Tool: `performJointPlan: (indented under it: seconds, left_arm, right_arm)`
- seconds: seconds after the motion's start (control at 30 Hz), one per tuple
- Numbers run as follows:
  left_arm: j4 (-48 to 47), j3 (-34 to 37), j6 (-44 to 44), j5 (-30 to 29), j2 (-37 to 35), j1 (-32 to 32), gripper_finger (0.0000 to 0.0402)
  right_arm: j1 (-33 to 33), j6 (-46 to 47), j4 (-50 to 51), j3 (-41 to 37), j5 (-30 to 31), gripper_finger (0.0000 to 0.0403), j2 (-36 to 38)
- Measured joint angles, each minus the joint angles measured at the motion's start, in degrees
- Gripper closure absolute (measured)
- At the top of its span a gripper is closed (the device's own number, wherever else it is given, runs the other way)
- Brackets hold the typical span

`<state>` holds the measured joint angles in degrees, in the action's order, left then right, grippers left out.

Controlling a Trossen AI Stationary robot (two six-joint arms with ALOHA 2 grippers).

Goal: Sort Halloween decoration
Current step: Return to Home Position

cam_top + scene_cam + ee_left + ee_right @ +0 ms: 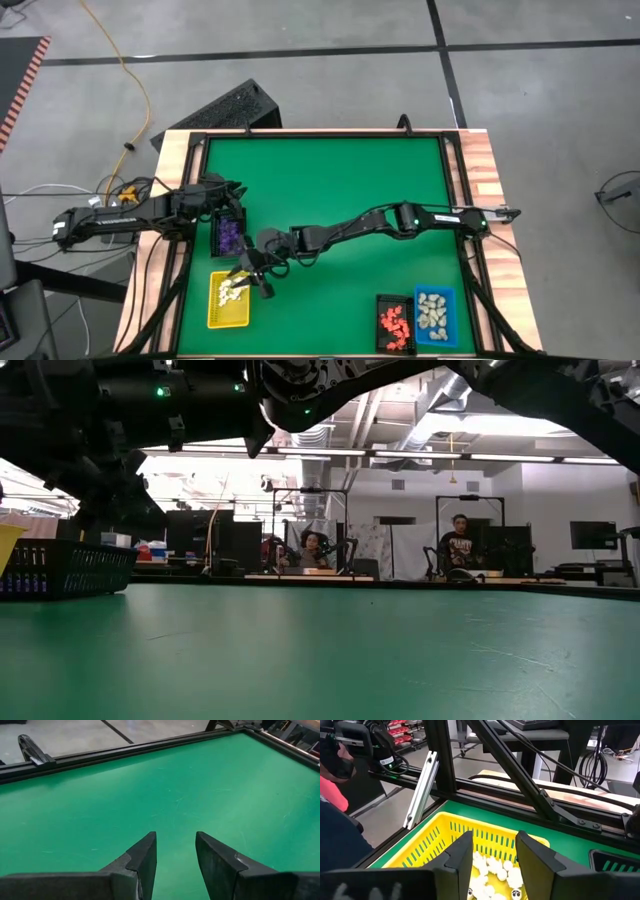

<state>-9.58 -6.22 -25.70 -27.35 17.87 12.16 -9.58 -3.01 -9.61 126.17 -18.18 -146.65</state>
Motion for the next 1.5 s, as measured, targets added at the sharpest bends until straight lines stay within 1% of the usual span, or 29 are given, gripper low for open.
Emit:
performJointPlan:
  seconds: [0.13,0.2,0.33,0.47,0.63,0.7,0.77,0.9,1.07,1.1,1.17,1.23,1.3,1.4,1.43,1.5]
  left_arm:
    - [0.00,0.00,-0.01,0.06,0.00,0.00,0.0276]
    - [0.06,0.00,-0.01,0.60,0.00,0.00,0.0276]
    - [0.96,0.00,-0.03,2.25,-0.02,0.00,0.0276]
    - [4.13,-0.02,-0.03,4.82,-0.02,0.00,0.0276]
    - [8.66,-0.02,1.08,7.75,-0.02,0.00,0.0276]
    - [9.88,-0.02,1.21,7.98,-0.02,-0.02,0.0276]
    - [10.62,-0.02,1.42,7.64,-0.02,0.00,0.0276]
    - [10.88,-0.04,0.84,7.16,-0.02,0.00,0.0276]
    - [10.27,-2.12,-1.54,8.12,-0.02,0.00,0.0276]
    - [10.27,-2.80,-1.57,8.53,-0.02,0.00,0.0276]
    - [10.28,-4.48,-1.39,9.60,-0.02,-0.01,0.0276]
    - [9.82,-6.26,-0.34,11.94,-0.02,0.00,0.0276]
    - [7.70,-8.60,0.82,14.56,-0.02,0.00,0.0276]
    - [4.79,-11.47,2.05,16.50,-0.04,-0.02,0.0276]
    - [4.22,-12.12,2.71,16.42,-0.03,-0.02,0.0276]
    - [4.22,-12.74,3.26,14.44,-0.67,-0.02,0.0276]
  right_arm:
    - [0.00,-0.57,2.26,-0.07,-0.07,0.0239,1.29]
    - [0.21,-3.77,5.60,-0.07,-0.13,0.0239,3.44]
    - [1.04,-11.03,18.10,-0.07,0.15,0.0239,12.57]
    - [2.34,-12.46,30.72,0.25,0.37,0.0239,22.82]
    - [2.97,-15.83,50.94,-0.24,0.54,0.0239,31.74]
    - [2.97,-18.06,59.38,-0.21,2.17,0.0239,36.31]
    - [3.12,-18.52,67.86,0.02,5.23,0.0239,41.24]
    - [3.42,-12.43,75.81,-0.02,11.86,0.0239,48.88]
    - [3.35,-11.84,78.00,-1.03,12.58,0.0239,58.20]
    - [3.33,-11.49,78.18,-2.17,13.18,0.0239,60.47]
    - [3.34,-10.25,77.80,-6.17,16.55,0.0239,64.91]
    - [3.30,-7.75,77.18,-12.21,21.01,0.0239,69.98]
    - [2.98,-5.60,73.47,-20.26,24.41,0.0239,76.02]
    - [2.43,-4.24,62.50,-35.06,25.88,0.0239,85.15]
    - [2.32,-3.39,58.96,-39.84,25.86,0.0239,88.20]
    - [2.29,-1.30,52.81,-49.09,26.11,0.0239,94.89]
